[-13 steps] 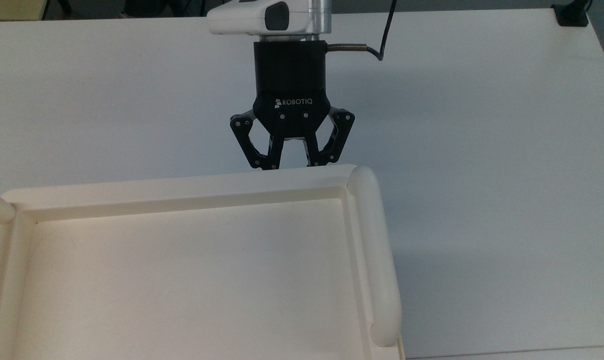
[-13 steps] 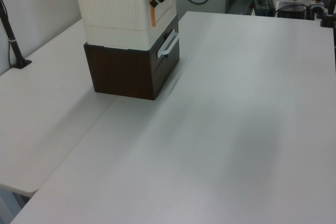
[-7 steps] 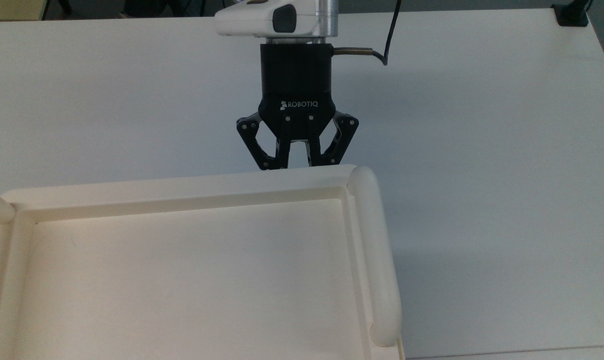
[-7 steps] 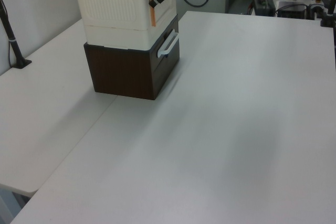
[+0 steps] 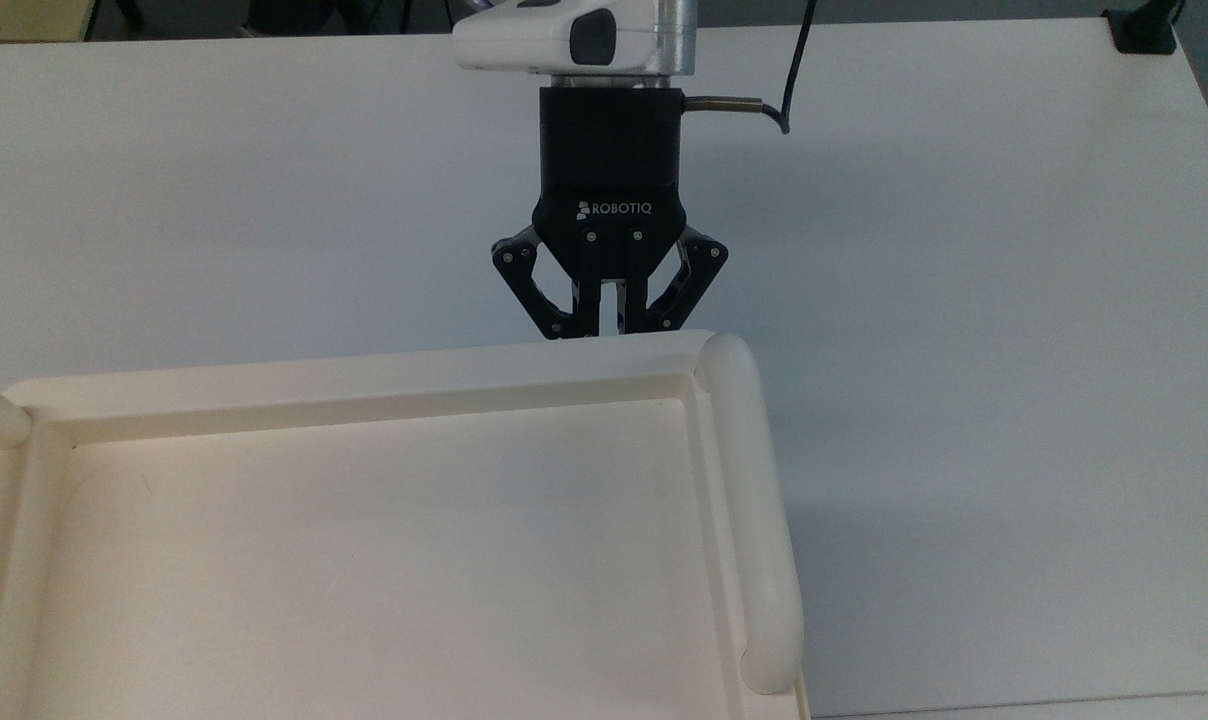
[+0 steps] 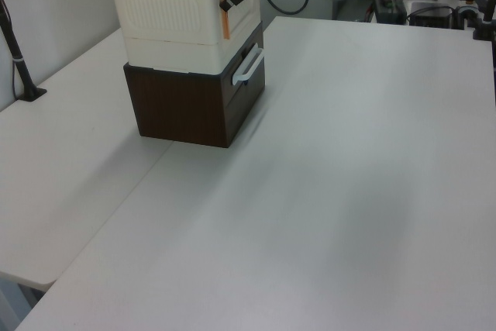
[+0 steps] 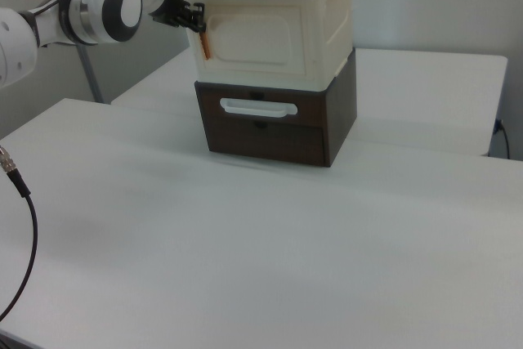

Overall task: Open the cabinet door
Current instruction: 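Pull the door by its tab, swinging it open on its hinge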

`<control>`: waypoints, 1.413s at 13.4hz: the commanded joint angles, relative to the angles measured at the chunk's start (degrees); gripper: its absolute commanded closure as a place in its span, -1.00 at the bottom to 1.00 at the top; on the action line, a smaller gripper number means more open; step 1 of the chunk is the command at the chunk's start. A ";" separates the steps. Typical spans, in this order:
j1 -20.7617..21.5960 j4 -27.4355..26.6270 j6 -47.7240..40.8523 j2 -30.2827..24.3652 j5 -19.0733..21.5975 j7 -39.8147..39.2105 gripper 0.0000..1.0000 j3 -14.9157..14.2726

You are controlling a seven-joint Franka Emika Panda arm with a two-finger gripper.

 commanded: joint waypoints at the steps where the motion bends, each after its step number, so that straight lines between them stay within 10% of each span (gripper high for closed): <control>1: -0.33 -3.81 -0.82 -2.53 -0.89 -2.77 0.90 -0.64; 9: -2.61 -7.79 -15.68 -10.28 6.41 -13.85 0.95 1.56; 13: -8.49 -8.23 -33.75 -16.77 6.50 -23.78 -0.06 1.56; 15: -11.56 -8.14 -42.72 -19.59 5.98 -25.28 -0.99 1.12; 19: -15.00 -7.62 -58.64 -22.85 4.58 -30.40 -1.00 -2.13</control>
